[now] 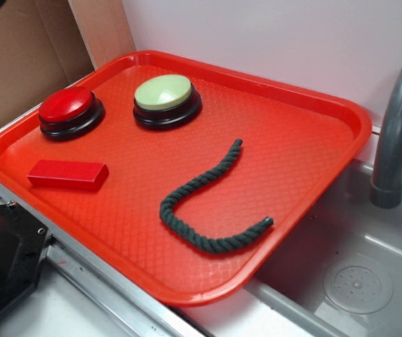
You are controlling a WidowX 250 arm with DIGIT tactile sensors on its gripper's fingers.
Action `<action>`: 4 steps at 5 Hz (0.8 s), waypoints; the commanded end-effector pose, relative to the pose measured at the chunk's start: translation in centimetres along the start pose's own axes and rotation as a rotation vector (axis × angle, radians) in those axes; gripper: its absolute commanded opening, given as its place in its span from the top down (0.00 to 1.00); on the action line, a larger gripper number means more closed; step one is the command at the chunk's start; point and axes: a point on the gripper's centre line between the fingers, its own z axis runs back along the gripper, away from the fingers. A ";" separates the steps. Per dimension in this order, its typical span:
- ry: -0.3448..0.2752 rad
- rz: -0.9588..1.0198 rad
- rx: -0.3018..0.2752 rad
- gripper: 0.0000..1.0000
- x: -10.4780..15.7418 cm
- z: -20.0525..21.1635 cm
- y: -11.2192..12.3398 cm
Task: Push the red button.
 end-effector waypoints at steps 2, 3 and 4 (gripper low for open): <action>0.051 0.245 0.069 0.00 3.4 -5.1 5.1; -0.057 0.396 0.112 0.00 6.8 -6.9 9.9; -0.100 0.509 0.146 0.00 8.4 -9.0 13.8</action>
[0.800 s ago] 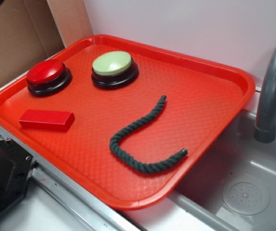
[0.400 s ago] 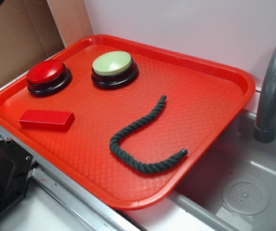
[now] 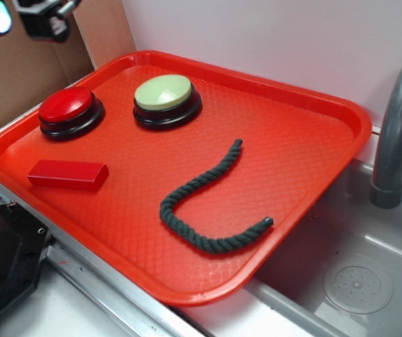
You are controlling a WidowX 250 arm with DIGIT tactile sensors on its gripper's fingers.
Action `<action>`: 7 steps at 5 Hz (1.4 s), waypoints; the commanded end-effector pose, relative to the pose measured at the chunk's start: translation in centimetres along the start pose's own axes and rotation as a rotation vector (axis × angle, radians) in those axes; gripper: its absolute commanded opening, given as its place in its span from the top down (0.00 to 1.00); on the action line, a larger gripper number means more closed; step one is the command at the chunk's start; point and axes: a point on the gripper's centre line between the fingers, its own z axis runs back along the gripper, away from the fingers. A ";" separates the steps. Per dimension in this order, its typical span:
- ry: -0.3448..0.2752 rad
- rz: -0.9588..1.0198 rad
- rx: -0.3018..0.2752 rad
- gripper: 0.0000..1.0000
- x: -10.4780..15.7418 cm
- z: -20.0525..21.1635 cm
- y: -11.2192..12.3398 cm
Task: Push the red button.
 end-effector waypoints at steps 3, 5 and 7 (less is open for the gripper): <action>-0.009 0.311 0.106 0.00 4.3 -10.6 8.4; 0.029 0.291 0.112 0.00 3.8 -12.6 7.9; -0.003 0.299 0.065 0.00 3.7 -7.7 8.0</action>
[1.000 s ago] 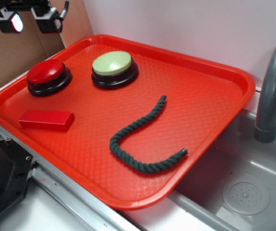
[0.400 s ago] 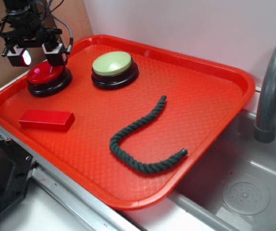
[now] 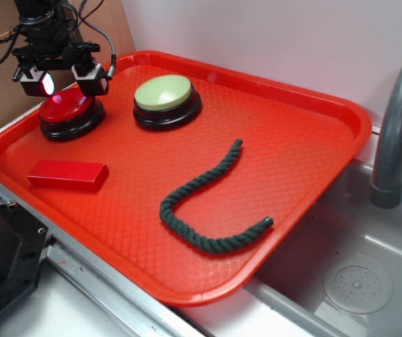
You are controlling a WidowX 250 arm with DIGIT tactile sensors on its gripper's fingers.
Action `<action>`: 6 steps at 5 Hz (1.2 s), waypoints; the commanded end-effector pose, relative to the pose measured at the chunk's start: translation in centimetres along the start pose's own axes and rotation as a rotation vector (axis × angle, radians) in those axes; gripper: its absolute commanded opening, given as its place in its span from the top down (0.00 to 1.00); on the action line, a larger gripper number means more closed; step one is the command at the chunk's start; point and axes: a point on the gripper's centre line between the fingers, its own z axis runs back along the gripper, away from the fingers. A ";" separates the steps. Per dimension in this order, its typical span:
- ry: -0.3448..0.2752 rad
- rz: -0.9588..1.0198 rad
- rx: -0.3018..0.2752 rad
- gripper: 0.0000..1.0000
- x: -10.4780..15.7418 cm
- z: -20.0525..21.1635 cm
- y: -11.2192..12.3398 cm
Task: Push the red button.
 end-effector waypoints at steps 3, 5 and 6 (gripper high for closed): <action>-0.166 0.045 -0.049 0.00 -0.2 10.4 4.1; -0.131 0.027 -0.035 0.00 0.4 11.5 3.8; -0.127 0.043 -0.030 0.00 0.2 12.3 3.6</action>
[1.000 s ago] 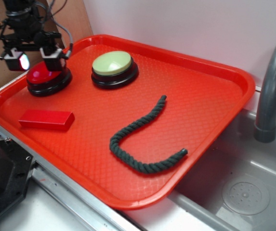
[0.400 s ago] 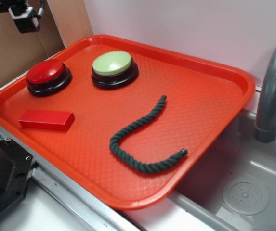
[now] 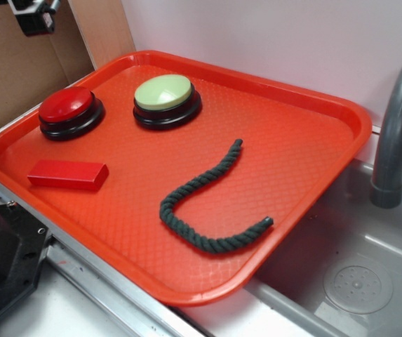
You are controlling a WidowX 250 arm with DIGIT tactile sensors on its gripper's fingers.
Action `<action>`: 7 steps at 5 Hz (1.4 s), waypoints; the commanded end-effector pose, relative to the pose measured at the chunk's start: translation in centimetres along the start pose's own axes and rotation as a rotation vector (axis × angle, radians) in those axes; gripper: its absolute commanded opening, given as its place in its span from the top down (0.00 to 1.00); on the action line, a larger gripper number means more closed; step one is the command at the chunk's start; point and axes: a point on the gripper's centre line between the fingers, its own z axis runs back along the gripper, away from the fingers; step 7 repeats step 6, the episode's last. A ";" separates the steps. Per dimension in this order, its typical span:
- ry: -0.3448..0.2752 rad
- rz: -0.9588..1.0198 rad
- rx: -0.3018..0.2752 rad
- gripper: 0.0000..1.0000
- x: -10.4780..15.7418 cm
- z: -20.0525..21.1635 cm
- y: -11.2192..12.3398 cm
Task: Push the red button.
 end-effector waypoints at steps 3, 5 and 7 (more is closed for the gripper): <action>-0.044 0.032 -0.012 0.00 0.3 4.1 0.8; -0.068 0.033 -0.009 0.00 0.1 5.7 0.6; -0.100 0.014 -0.027 0.00 -0.2 7.3 1.2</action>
